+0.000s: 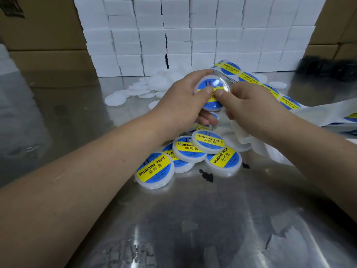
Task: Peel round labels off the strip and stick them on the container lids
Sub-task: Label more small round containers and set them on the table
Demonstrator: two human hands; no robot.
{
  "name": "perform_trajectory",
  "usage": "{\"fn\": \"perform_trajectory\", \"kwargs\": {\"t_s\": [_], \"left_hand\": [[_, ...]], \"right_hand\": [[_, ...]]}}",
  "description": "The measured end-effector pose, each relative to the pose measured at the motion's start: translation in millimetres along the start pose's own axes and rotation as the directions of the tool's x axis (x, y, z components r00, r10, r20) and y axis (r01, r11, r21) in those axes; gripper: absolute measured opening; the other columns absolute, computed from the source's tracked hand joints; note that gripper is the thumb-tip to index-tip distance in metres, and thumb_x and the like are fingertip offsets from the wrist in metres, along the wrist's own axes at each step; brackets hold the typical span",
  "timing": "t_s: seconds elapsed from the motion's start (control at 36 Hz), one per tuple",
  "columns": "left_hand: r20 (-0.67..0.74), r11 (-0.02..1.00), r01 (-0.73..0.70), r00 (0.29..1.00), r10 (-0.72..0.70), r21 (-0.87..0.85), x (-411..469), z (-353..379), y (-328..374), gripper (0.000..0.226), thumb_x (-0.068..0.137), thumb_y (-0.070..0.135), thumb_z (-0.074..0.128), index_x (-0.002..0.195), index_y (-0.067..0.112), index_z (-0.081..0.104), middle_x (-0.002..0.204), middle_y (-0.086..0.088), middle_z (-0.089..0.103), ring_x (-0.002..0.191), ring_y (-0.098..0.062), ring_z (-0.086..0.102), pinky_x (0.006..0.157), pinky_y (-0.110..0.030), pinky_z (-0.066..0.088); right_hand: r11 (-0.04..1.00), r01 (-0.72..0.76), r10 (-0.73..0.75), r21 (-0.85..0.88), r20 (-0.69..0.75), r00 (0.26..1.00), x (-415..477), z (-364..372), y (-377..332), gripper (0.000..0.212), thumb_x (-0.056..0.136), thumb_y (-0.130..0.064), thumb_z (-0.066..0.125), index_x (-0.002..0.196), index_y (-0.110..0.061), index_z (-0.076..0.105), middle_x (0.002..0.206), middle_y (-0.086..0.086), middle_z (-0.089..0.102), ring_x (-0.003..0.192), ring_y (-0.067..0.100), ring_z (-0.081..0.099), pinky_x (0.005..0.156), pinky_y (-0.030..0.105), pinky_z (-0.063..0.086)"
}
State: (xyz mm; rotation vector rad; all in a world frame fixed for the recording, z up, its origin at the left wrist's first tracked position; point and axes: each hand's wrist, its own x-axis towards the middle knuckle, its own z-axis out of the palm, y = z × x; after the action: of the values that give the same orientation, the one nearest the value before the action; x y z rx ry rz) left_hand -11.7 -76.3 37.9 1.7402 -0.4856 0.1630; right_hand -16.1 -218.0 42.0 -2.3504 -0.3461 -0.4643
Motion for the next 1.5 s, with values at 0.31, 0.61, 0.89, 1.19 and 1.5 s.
{"fn": "perform_trajectory", "kwargs": {"t_s": [0.31, 0.61, 0.89, 1.19, 1.5], "left_hand": [[-0.199, 0.942, -0.135, 0.959, 0.203, 0.308, 4.1, -0.8, -1.9, 0.017, 0.098, 0.02, 0.041, 0.098, 0.025, 0.058, 0.055, 0.018, 0.053, 0.042, 0.008, 0.048, 0.044, -0.008, 0.035], [-0.251, 0.903, -0.107, 0.941, 0.227, 0.416, 2.8, -4.1, -0.9, 0.023, 0.095, 0.025, 0.045, 0.083, 0.017, 0.063, 0.06, 0.003, 0.057, 0.052, -0.006, 0.051, 0.053, -0.027, 0.044], [-0.259, 0.82, 0.249, 0.957, -0.128, 0.515, 11.0, -14.7, -5.2, 0.056, 0.096, 0.047, 0.025, 0.081, 0.021, 0.071, 0.08, 0.002, 0.068, 0.075, -0.012, 0.059, 0.066, -0.024, 0.042], [-0.125, 0.575, 0.137, 0.99, -0.061, 0.807, 13.1, -20.3, -16.5, 0.035, 0.088, 0.037, 0.047, 0.122, 0.035, 0.056, 0.13, 0.004, 0.05, 0.121, -0.021, 0.044, 0.101, -0.036, 0.036], [-0.127, 0.76, -0.052, 0.976, 0.175, 0.648, 4.5, -9.5, -7.8, 0.028, 0.072, 0.046, 0.064, 0.095, 0.037, 0.05, 0.07, 0.013, 0.053, 0.068, 0.0, 0.05, 0.063, -0.023, 0.04]], "right_hand": [[0.997, 0.079, -0.078, 0.015, -0.024, 0.997, -3.8, 2.9, -4.1, 0.044, 0.088, -0.045, 0.048, 0.064, -0.009, 0.047, 0.069, 0.016, 0.056, 0.055, 0.017, 0.042, 0.059, 0.036, 0.042], [0.996, 0.091, -0.091, 0.008, 0.0, 0.996, -4.1, 3.1, -2.7, 0.048, 0.088, -0.047, 0.047, 0.065, -0.005, 0.055, 0.063, 0.016, 0.056, 0.049, 0.012, 0.04, 0.057, 0.033, 0.041], [0.985, 0.029, -0.016, 0.17, -0.081, 0.997, 4.3, -1.9, 2.6, 0.018, 0.08, -0.015, 0.051, 0.07, -0.027, 0.06, 0.059, -0.006, 0.054, 0.043, -0.002, 0.043, 0.042, 0.011, 0.032], [0.94, 0.154, -0.11, 0.305, -0.159, 0.981, 3.5, -7.1, -0.4, 0.04, 0.077, 0.002, 0.054, 0.098, -0.031, 0.057, 0.088, -0.024, 0.057, 0.048, -0.006, 0.043, 0.051, 0.001, 0.032], [0.832, 0.102, -0.02, 0.546, -0.155, 0.988, 4.8, -10.8, -6.6, 0.02, 0.068, -0.016, 0.064, 0.081, -0.03, 0.058, 0.089, -0.004, 0.061, 0.086, 0.012, 0.058, 0.08, 0.031, 0.048]]}}
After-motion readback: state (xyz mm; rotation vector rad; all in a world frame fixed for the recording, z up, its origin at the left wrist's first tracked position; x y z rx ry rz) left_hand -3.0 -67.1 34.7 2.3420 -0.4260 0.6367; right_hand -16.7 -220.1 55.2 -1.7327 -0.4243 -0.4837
